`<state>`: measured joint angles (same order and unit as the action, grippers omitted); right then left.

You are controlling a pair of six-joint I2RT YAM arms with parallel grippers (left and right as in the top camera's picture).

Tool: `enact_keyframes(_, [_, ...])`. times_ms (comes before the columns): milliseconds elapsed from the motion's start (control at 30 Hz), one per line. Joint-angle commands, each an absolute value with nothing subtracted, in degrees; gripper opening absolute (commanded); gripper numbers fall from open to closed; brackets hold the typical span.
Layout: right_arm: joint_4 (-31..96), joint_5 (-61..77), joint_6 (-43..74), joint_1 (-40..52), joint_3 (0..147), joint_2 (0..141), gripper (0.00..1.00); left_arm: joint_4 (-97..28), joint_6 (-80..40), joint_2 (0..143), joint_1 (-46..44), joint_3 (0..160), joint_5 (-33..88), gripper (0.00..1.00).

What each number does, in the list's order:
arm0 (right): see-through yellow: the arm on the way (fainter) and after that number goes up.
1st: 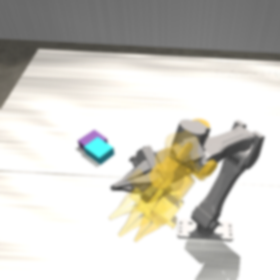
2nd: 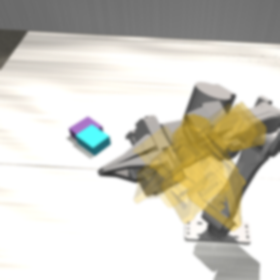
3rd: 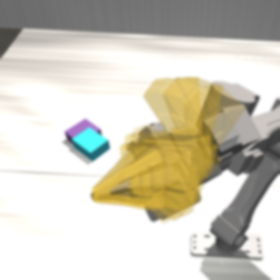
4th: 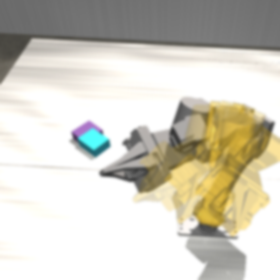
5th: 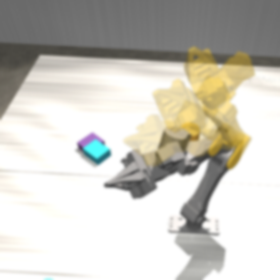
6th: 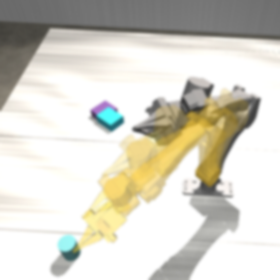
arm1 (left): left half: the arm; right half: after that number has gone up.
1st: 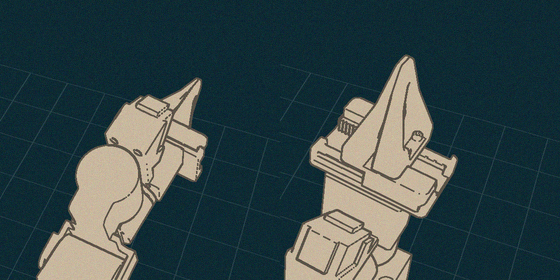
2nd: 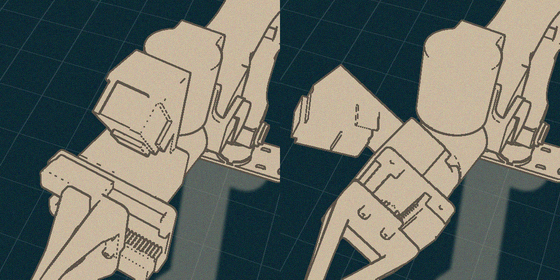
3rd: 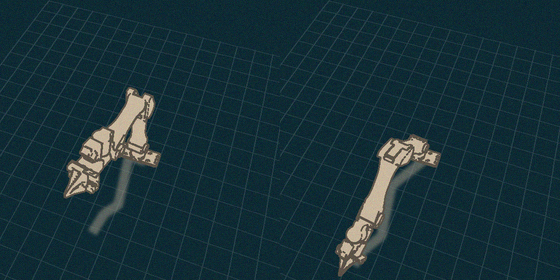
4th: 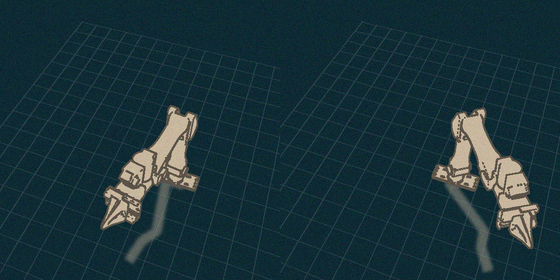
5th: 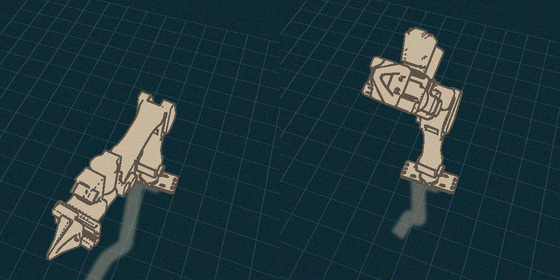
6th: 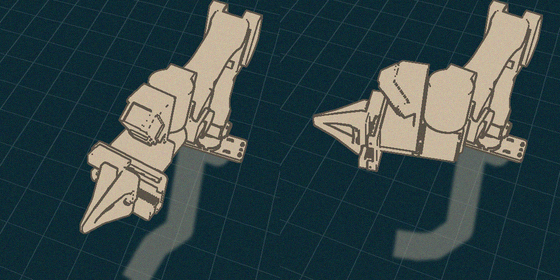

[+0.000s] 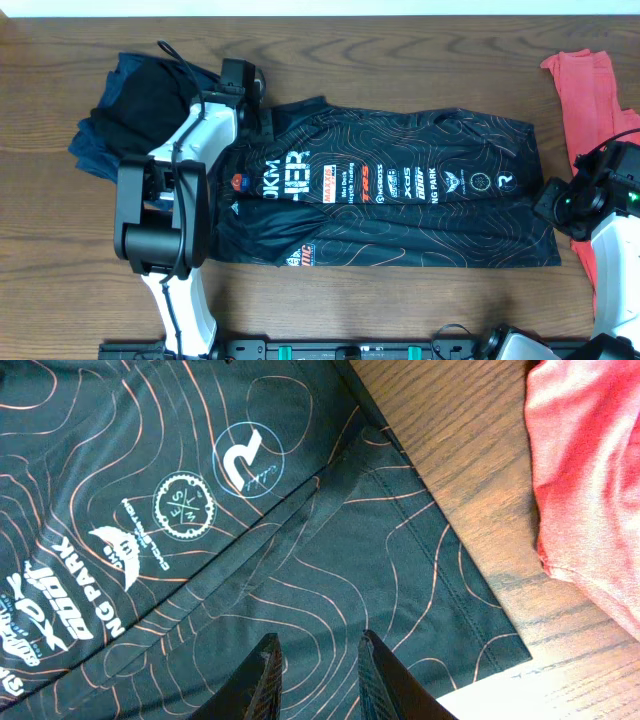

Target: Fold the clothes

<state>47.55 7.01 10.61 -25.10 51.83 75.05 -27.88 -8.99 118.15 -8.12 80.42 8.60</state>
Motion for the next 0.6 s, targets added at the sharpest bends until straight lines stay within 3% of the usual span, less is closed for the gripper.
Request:
enact_keyframes(0, [47.66, 6.22, 9.96, -24.69, 53.15, 74.52, 0.25, -27.75, -9.26, 116.16, -8.03, 80.40, 8.51, 0.22])
enact_keyframes(567, [47.79, 6.22, 9.96, -24.69, 53.15, 74.52, 0.25, -28.08, -9.26, 116.88, -8.05, 78.96, 8.49, 0.20])
